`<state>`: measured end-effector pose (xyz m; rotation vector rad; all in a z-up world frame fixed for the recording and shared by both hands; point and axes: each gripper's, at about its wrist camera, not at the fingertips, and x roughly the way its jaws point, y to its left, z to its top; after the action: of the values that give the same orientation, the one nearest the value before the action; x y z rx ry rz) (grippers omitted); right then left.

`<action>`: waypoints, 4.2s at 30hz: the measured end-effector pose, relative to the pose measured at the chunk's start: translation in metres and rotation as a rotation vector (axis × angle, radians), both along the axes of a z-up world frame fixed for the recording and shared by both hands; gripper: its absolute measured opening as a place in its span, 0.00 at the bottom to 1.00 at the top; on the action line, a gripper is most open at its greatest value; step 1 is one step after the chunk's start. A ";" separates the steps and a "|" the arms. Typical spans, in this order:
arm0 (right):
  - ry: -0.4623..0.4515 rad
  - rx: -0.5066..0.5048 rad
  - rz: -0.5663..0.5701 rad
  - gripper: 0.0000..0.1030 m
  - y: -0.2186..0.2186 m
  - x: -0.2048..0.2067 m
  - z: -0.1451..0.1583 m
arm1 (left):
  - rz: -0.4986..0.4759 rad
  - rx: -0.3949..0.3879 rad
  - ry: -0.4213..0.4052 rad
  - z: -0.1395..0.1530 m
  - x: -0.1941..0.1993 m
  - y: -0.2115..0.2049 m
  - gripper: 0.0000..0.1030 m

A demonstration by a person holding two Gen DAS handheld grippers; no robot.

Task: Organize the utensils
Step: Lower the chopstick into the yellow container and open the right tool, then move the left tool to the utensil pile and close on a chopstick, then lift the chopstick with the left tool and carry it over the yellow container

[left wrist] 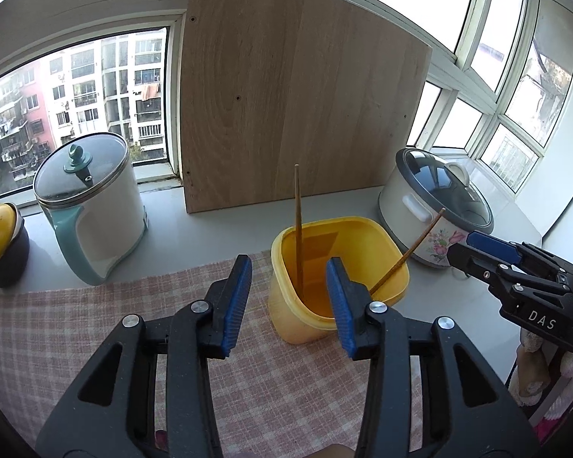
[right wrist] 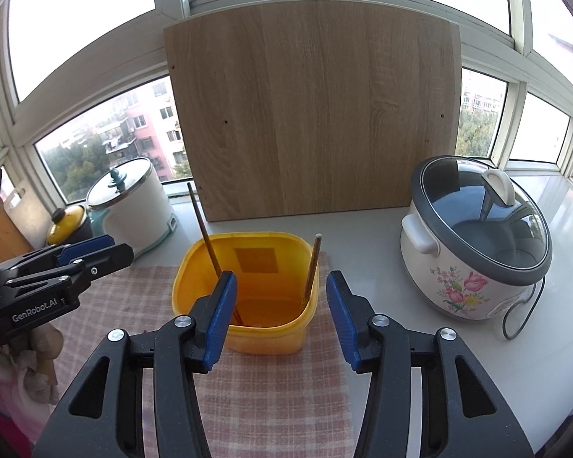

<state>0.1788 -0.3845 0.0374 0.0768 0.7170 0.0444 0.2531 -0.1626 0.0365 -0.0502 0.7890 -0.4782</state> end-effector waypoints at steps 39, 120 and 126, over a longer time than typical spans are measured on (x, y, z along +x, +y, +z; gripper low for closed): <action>0.232 0.186 0.242 0.77 0.097 -0.042 -0.093 | 0.143 0.019 0.216 -0.090 -0.111 0.206 0.40; 0.507 0.349 0.276 0.07 0.199 0.029 -0.191 | 0.231 -0.182 0.476 -0.193 -0.050 0.170 0.10; 0.506 0.353 0.277 0.07 0.198 0.028 -0.190 | 0.232 -0.156 0.454 -0.195 -0.053 0.166 0.09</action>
<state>0.2067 -0.1866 -0.1528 0.3348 1.2171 0.4290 0.1999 0.0035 -0.1583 -0.4027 1.1731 -0.3086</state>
